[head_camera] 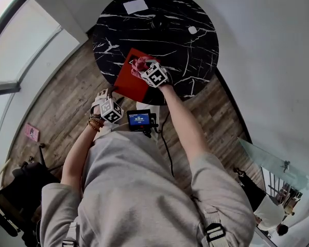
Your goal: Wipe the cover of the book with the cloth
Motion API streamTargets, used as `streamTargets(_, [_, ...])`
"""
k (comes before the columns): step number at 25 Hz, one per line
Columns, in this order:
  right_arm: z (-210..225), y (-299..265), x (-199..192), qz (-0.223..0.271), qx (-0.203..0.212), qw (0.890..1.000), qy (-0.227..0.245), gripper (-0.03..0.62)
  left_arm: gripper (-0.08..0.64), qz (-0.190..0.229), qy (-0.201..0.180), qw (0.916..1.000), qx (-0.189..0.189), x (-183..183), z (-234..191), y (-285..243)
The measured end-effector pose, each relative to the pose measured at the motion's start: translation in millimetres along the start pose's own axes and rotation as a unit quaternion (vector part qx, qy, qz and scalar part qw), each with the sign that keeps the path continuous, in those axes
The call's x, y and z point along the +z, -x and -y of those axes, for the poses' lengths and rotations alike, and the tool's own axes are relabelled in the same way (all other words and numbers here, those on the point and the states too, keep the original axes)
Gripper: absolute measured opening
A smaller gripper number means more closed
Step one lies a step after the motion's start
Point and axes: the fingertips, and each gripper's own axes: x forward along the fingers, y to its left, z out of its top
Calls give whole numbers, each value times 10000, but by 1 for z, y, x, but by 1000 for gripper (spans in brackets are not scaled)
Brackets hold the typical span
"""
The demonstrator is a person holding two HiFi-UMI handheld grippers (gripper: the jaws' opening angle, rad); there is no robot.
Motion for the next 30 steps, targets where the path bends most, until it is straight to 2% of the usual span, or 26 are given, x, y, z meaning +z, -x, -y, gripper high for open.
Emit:
streamTargets(12, [-18, -3, -3, 25, 153, 9998, 139, 150, 246, -14, 22, 10000, -9, 0, -1, -1])
streamTargets(30, [-51, -2, -9, -120, 217, 9997, 16, 152, 258, 13, 2, 9999, -106, 0, 1, -1])
